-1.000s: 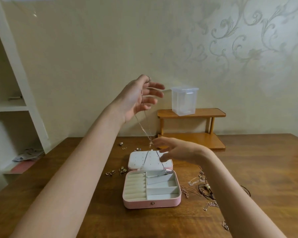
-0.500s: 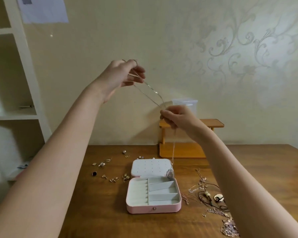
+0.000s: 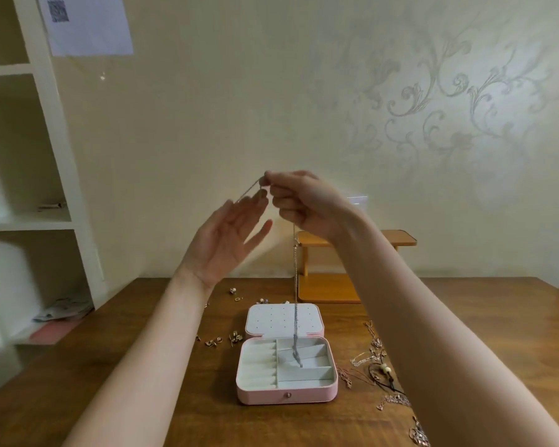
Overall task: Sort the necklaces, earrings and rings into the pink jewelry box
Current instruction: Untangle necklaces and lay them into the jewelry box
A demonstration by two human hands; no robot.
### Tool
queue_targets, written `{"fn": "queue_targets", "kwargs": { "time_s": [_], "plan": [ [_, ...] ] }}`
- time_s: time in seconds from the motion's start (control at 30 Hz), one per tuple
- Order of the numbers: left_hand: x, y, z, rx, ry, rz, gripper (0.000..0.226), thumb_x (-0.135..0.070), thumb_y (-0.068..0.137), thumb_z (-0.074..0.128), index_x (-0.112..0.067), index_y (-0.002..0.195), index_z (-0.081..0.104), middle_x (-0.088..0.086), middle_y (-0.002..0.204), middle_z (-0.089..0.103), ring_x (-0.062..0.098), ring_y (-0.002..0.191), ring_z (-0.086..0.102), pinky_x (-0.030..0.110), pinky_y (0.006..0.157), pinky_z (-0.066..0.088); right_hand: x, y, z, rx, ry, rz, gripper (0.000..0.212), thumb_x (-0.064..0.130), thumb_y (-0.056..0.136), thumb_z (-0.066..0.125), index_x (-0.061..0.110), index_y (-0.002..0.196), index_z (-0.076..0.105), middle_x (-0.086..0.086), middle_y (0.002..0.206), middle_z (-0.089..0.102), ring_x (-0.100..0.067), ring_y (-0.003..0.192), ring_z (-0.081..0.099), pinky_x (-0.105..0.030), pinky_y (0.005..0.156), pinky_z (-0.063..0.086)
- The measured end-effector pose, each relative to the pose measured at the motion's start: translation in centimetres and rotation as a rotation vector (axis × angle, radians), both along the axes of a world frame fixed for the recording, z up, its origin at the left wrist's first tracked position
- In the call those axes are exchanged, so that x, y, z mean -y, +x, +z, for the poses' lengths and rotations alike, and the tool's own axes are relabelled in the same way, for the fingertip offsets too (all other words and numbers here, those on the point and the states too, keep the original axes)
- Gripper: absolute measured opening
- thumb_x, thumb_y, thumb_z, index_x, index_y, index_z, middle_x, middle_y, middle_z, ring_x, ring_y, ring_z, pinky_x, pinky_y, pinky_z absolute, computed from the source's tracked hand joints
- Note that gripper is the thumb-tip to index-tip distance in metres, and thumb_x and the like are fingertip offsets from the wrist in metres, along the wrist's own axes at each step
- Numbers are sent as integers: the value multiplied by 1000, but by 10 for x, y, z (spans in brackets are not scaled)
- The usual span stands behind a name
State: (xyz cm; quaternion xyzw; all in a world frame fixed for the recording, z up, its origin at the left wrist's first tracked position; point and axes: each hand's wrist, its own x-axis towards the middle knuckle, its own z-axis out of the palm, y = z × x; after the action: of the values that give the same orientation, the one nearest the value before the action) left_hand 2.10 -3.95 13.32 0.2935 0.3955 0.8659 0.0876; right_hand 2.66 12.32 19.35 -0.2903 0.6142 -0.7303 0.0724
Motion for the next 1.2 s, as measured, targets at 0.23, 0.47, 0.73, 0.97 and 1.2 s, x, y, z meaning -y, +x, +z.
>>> {"fn": "queue_targets", "kwargs": {
  "time_s": [0.23, 0.47, 0.73, 0.97, 1.2],
  "plan": [
    [35, -10, -42, 148, -152, -20, 28, -15, 51, 86, -5, 74, 73, 13, 104, 70, 22, 101, 67, 33, 80, 56, -12, -3, -19, -307, 671, -265, 14, 17, 88, 61, 6, 87, 69, 2, 55, 45, -7, 44, 32, -16, 39, 28],
    [59, -17, -73, 628, -134, 278, 27, -13, 92, 32, -8, 79, 56, 12, 80, 71, 24, 72, 71, 41, 79, 54, -12, -18, -29, -394, 867, -487, 19, 11, 88, 59, 1, 101, 69, 4, 68, 56, -10, 54, 43, -17, 49, 38],
    [-3, -7, -46, -23, -799, 359, 54, -40, 80, 62, -15, 126, 51, -4, 132, 53, 9, 124, 45, 32, 105, 32, 12, -13, -14, -377, 1140, -337, 25, 8, 88, 55, 6, 113, 62, 1, 82, 58, -17, 78, 49, -19, 60, 39],
    [-42, 0, -61, -119, -696, 426, 29, -19, 100, 37, -12, 107, 64, -13, 54, 40, 6, 55, 37, 20, 63, 41, 8, -16, -11, -523, 1566, -411, 30, 8, 77, 70, 5, 107, 66, -7, 101, 67, -21, 95, 62, -26, 80, 52],
    [-40, -4, -102, -234, -1048, 563, 27, -39, 96, 39, -34, 107, 63, 1, 88, 56, 15, 86, 46, 23, 67, 37, -6, -18, -19, -428, 1496, -364, 23, 5, 76, 72, 2, 99, 69, -14, 88, 69, -19, 73, 61, -25, 70, 53]
  ]
}}
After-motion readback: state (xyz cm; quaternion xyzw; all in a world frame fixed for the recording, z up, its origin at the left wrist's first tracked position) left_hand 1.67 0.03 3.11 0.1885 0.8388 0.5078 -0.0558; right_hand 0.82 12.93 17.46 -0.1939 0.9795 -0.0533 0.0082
